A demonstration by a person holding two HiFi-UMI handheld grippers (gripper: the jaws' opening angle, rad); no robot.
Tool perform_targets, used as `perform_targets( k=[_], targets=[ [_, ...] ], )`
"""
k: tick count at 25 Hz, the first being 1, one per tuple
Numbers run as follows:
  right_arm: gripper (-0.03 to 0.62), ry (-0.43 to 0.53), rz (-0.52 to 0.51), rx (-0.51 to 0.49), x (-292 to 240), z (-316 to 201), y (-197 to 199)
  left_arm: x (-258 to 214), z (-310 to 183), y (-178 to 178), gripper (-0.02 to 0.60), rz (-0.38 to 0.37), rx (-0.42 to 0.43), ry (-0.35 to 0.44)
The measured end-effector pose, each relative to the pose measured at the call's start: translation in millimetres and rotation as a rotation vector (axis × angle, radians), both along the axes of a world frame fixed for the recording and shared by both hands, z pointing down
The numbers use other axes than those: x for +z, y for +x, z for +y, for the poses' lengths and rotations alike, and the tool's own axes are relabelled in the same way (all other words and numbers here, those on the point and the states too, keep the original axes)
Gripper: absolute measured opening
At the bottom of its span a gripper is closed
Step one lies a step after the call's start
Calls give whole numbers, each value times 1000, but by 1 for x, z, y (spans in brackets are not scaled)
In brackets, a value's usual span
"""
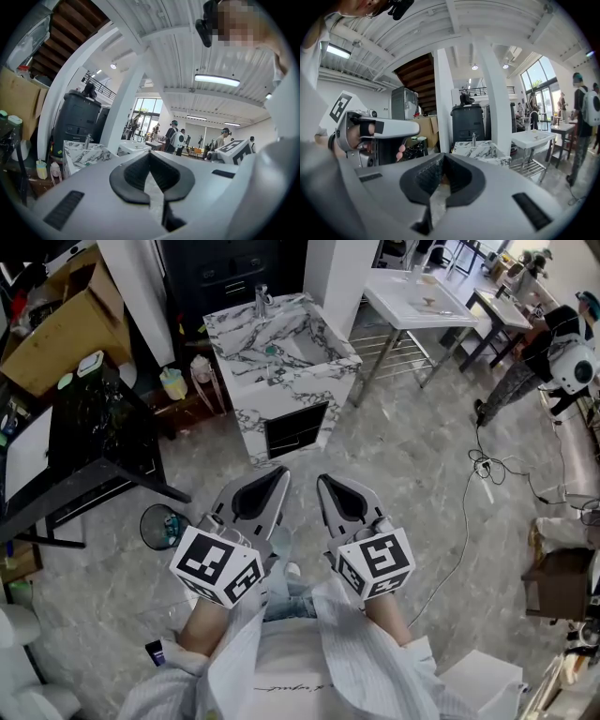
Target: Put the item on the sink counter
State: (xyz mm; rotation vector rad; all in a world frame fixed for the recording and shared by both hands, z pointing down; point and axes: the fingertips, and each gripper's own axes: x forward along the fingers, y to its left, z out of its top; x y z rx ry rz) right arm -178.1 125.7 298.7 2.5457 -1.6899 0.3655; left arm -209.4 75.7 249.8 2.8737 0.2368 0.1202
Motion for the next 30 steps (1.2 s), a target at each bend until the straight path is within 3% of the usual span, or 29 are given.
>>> perform_targets(
  k=[20, 30],
  targets=[
    [9, -35, 17, 60, 0, -126, 196, -8, -134, 189, 15, 8, 45, 17],
    [9, -58, -1, 162, 8, -148, 254, 16, -175, 232, 14, -32, 70, -34]
  ],
)
